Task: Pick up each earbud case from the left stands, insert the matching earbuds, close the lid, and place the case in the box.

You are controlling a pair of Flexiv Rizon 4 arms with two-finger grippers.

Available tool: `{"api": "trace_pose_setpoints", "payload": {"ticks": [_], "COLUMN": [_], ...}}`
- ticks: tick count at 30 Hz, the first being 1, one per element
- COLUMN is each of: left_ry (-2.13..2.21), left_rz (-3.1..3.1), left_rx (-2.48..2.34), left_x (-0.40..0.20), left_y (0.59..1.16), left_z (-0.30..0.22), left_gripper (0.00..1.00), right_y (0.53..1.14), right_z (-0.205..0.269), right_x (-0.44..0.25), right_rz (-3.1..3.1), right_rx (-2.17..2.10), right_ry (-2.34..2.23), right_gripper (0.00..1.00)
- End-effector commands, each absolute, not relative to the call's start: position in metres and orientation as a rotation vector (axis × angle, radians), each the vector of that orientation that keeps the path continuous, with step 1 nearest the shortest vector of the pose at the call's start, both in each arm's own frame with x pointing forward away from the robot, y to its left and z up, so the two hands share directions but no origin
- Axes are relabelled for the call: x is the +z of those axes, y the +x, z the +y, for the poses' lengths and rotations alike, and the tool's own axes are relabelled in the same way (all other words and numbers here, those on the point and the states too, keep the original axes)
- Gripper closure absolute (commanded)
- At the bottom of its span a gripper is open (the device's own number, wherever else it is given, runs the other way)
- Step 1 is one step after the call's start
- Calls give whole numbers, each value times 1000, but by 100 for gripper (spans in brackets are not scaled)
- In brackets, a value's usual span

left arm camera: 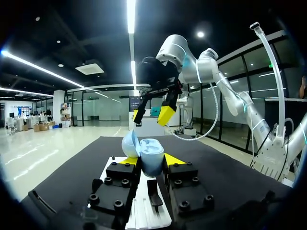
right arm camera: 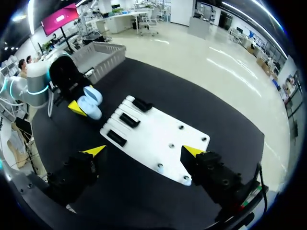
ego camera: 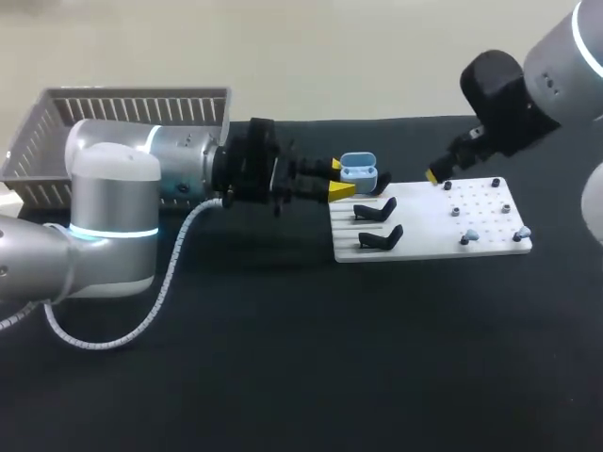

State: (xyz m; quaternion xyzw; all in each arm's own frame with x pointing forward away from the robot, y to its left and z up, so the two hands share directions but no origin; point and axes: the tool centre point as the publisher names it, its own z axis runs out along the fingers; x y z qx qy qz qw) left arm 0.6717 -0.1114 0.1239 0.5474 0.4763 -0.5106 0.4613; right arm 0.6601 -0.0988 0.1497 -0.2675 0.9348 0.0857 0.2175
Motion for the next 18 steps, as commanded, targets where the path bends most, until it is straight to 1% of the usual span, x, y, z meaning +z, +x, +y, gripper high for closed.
{"api": "trace_pose_setpoints", "payload": {"ticks": [1,8,14,15,16,18], "left_ry": [1342,1342,1342,1342,1342,1342], "left_rz": [1174,1174,1174,1174,1174,1174], "left_rx": [-1249,-1249,-1249,-1249,-1249,-1249], "left_x": [124,124,124,124,124,124], "left_y": [670,670,670,670,670,670], "left_z": [-112,-112,-112,-112,-112,-112], "left_gripper": [100,100,100,100,100,100], "right_y": [655,648,638,636,634,631], "right_z": [-118,-160,-184,-186,-188,-191], "right_x": [147,109,90,89,87,85], "right_rz": [2642,2823,2882,2888,2890,2902], "right_rx": [-63,-140,-160,-155,-152,-139], "right_ry": [-659,-613,-572,-567,-565,-563], "right_gripper": [0,0,0,1,5,5]}}
